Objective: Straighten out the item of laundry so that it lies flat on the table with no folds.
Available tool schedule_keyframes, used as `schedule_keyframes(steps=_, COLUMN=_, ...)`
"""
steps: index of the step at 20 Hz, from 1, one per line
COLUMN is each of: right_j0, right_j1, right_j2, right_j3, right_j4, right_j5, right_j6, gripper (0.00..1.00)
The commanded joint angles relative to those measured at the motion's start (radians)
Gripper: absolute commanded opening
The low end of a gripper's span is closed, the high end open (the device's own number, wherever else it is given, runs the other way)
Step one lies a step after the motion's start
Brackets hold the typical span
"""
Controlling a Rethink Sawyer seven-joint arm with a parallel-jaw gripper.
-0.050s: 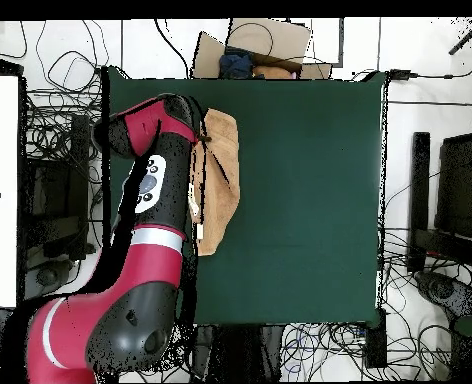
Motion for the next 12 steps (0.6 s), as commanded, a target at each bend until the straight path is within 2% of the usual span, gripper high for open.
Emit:
schedule_keyframes(steps=1, right_j0=-0.007, right_j1=0.021, right_j2=-0.003, right_j3=0.025, right_j4=0.0, right_j5=0.021, right_j6=0.272, gripper=1.0)
schedule_keyframes(steps=12, right_j0=-0.009, right_j1=0.035, right_j2=-0.004, right_j3=0.001, right_j4=0.005, right_j5=0.038, right_j6=0.281, gripper=1.0)
